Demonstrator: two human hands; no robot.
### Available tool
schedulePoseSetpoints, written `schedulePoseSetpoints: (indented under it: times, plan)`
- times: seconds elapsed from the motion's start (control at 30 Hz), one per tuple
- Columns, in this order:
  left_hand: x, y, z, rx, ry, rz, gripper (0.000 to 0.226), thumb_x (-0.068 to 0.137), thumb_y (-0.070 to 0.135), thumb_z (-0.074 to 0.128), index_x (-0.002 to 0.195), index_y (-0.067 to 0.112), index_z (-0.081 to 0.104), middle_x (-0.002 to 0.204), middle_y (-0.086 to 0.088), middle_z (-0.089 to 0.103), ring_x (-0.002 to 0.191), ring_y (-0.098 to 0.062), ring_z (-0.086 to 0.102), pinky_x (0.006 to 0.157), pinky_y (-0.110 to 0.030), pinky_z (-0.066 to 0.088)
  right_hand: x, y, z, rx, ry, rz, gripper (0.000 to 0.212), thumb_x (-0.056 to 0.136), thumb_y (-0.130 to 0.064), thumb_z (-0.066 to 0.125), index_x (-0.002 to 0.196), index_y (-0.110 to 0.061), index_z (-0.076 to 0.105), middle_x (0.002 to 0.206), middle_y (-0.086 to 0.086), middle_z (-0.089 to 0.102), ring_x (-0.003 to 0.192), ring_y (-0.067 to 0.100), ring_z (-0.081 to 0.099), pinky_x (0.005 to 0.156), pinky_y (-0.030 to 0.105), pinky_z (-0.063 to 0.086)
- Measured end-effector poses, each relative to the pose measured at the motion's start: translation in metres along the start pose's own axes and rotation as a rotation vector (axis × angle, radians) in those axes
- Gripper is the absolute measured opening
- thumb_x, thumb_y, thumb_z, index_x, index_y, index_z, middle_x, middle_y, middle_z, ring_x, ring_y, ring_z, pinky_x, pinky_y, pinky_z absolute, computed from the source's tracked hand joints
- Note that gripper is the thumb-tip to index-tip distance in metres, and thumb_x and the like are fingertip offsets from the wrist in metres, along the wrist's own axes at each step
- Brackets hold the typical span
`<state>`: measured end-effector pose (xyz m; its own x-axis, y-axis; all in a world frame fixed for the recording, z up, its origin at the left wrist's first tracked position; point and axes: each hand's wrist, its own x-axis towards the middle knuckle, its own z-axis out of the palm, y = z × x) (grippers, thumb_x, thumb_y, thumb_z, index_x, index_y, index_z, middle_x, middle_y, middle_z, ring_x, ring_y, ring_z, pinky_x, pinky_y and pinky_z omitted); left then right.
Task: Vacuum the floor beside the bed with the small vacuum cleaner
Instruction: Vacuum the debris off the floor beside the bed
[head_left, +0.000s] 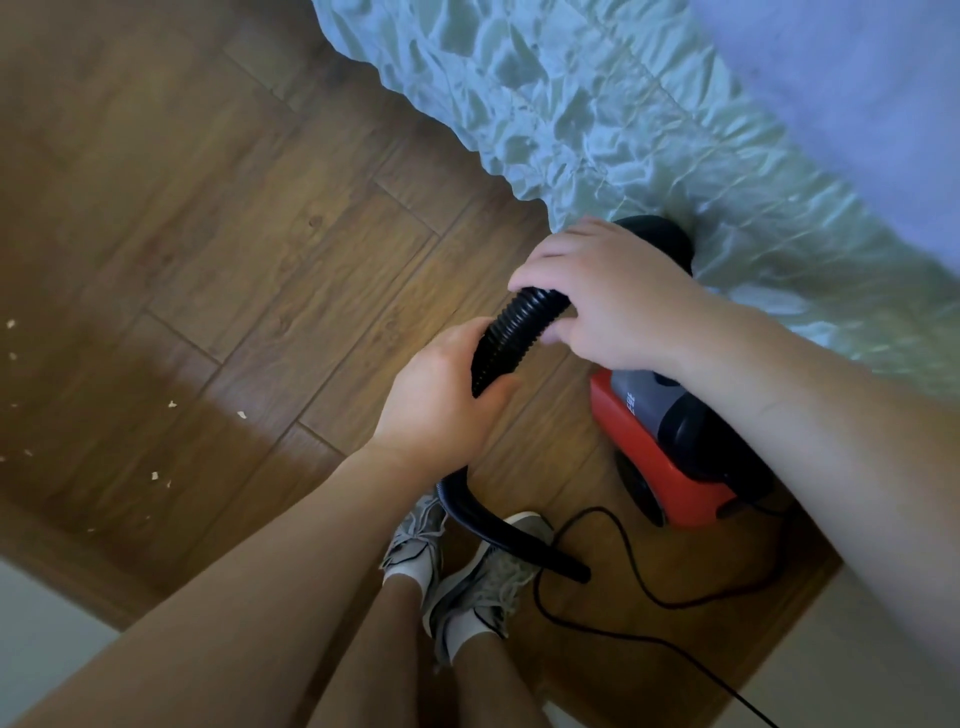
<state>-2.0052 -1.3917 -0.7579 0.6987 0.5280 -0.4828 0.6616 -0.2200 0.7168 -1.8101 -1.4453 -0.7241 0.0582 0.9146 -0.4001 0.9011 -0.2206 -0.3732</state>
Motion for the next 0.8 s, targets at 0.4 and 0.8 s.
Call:
schedulePoseSetpoints:
  times: [0.4,0.8]
  plan:
    - [-0.015,-0.022,-0.024,0.023,-0.064,-0.176,0.05,0.09,0.022,0.074,0.133,0.035,0.053,0.099,0.021,0.057,0.097,-0.008,0.057,0.084,-0.03,0.046,0.013,-0.004,-0.02,0.063,0.047,0.063,0.042,0.081,-0.023,0.075,0.122,-0.025,0.063,0.117,-0.011,0.061,0.114,0.019,0.051,0.094,0.032,0.038]
    - [-0.008,-0.007,-0.057,-0.078,0.109,-0.05,0.04,0.086,0.018,0.076,0.121,0.033,0.064,0.099,0.013,0.069,0.092,-0.011,0.063,0.081,-0.033,0.051,0.036,-0.055,-0.025,-0.092,-0.015,-0.091,0.042,0.082,-0.046,0.071,0.121,-0.033,0.064,0.111,-0.012,0.062,0.111,0.016,0.052,0.111,0.037,0.027]
